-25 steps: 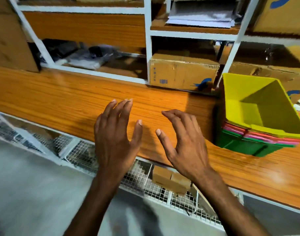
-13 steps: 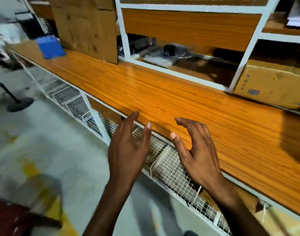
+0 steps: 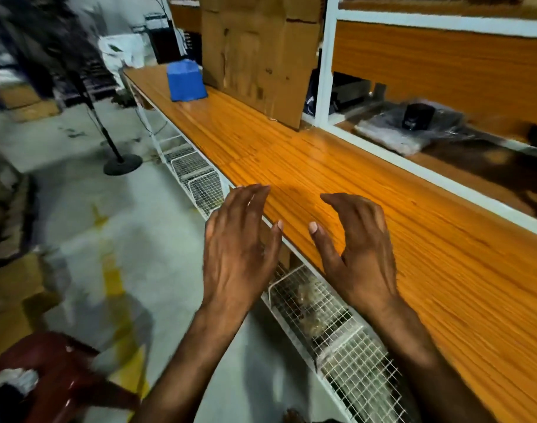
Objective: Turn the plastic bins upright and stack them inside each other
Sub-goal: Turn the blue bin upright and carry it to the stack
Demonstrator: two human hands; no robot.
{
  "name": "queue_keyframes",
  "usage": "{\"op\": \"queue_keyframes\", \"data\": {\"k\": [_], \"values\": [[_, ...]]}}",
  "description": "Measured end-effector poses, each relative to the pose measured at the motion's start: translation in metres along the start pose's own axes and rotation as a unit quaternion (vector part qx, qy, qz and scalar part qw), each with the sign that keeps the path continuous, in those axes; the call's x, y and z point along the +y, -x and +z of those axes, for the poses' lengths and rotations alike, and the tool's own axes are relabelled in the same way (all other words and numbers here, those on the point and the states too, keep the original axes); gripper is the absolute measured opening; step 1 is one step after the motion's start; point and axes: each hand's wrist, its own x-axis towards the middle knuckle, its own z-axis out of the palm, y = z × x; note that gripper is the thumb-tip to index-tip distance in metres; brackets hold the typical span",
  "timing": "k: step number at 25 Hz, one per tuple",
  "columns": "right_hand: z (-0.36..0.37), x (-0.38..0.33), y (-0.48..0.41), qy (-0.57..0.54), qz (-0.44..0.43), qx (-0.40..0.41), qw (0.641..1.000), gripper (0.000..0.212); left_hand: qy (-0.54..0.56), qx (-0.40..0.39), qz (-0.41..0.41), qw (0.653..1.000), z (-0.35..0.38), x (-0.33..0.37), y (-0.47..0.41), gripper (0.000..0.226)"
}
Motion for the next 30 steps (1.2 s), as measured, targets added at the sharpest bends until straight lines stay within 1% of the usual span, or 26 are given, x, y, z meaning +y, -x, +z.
{"op": "queue_keyframes", "data": {"k": [2,5,8,11,15,18,21,25,28,30], "values": [[0.030,0.004,-0.038,-0.009,-0.018,-0.019,1.000,0.048,-0.012,0.004,-0.022,1.000,0.008,-0.023,-0.031,0.052],[0.070,0.002,-0.088,-0.030,-0.027,-0.051,0.998,0.048,0.017,0.024,-0.075,0.997,0.017,-0.058,-0.072,0.052],[0.107,-0.005,-0.131,-0.039,-0.045,-0.046,0.997,0.048,0.027,0.044,-0.072,0.996,0.027,-0.092,-0.109,0.055],[0.158,-0.019,-0.175,-0.033,-0.061,-0.042,0.997,0.049,0.003,0.062,-0.059,0.996,0.038,-0.144,-0.147,0.058],[0.235,-0.044,-0.228,-0.008,-0.069,-0.026,0.997,0.053,-0.058,0.065,-0.027,0.996,0.049,-0.224,-0.197,0.060],[0.306,-0.070,-0.269,0.001,-0.060,-0.020,0.998,0.055,-0.100,0.050,0.000,0.994,0.051,-0.302,-0.239,0.061],[0.371,-0.097,-0.312,0.000,-0.047,-0.019,0.999,0.056,-0.118,0.029,0.007,0.993,0.050,-0.381,-0.281,0.059],[0.441,-0.117,-0.362,-0.001,-0.020,-0.023,1.000,0.058,-0.103,0.022,0.001,0.994,0.058,-0.465,-0.327,0.057],[0.500,-0.124,-0.403,-0.005,-0.014,-0.034,0.999,0.058,-0.066,0.006,-0.011,0.998,0.079,-0.527,-0.366,0.056],[0.542,-0.120,-0.434,-0.009,-0.020,-0.041,0.999,0.057,-0.027,-0.005,-0.038,0.999,0.102,-0.567,-0.396,0.057]]}}
